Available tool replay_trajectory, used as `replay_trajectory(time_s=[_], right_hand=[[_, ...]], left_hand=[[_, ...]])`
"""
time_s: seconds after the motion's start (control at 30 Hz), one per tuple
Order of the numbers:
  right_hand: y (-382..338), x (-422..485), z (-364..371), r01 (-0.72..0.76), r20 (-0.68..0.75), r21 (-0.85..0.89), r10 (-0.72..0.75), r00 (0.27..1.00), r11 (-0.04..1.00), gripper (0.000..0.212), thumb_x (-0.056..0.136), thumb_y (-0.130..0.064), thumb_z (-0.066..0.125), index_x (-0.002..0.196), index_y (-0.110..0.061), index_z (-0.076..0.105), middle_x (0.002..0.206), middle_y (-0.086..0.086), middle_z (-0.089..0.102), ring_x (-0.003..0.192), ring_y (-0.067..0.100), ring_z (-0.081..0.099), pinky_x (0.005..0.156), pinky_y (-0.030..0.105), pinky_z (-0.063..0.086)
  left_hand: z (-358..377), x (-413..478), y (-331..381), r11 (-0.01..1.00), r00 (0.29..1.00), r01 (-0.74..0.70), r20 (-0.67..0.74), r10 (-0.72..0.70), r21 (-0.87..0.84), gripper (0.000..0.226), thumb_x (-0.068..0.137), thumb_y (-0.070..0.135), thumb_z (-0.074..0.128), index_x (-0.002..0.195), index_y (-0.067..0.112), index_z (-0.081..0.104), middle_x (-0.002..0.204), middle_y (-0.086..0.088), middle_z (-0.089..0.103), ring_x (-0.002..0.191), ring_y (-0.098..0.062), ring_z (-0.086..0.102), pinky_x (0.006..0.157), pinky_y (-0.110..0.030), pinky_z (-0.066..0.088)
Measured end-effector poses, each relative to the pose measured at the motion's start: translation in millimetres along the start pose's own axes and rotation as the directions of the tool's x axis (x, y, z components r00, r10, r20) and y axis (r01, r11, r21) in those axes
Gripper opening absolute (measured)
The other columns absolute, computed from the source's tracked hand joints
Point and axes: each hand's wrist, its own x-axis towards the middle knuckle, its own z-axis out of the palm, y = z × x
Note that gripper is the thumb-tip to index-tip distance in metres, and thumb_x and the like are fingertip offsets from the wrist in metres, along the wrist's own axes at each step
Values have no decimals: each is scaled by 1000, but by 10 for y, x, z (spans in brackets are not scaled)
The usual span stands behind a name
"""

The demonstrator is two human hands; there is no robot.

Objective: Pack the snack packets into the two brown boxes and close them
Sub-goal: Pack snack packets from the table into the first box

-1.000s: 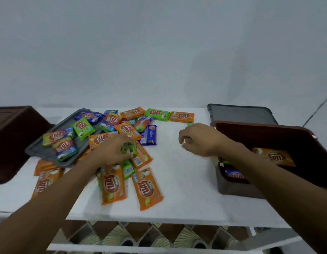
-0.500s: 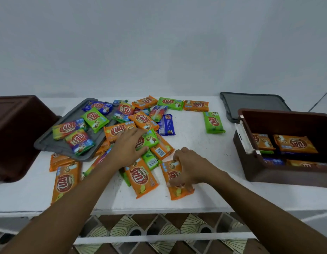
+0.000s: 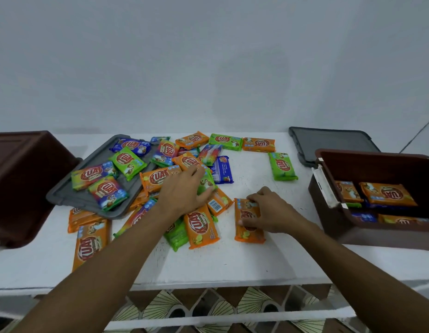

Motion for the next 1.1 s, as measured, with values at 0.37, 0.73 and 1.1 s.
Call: replay_trajectory(time_s=[0.37, 0.73, 1.1], right_hand=[[-177, 78, -250, -56, 137, 3, 55, 989, 998, 78, 63, -63, 79, 119, -20, 44, 115, 1, 58, 95, 14, 58, 81, 31, 54], [-180, -125, -793, 136, -28, 20, -136, 990, 990, 40, 86, -32, 69, 119, -20, 48, 117, 3, 61, 91, 15, 60, 71, 25, 54], [1253, -594, -1825, 140, -435, 477, 94, 895, 868, 21, 76, -24, 76, 86, -26, 57, 92, 3, 66, 76, 18, 67, 59, 32, 54]], left_hand=[[-316, -143, 408, 968, 865, 229, 433, -252, 105, 104, 69, 80, 59, 148, 22, 25, 150, -10, 34, 130, -30, 45, 92, -46, 49], [-445, -43, 627, 923, 925, 270, 338, -171, -274, 98, 61, 54, 84, 139, 19, 36, 140, -2, 38, 124, -21, 45, 96, -35, 47], [-930, 823, 1532, 919, 987, -100, 82, 141, -381, 81, 75, 37, 71, 148, 23, 37, 121, 5, 55, 107, -15, 51, 87, -28, 42]])
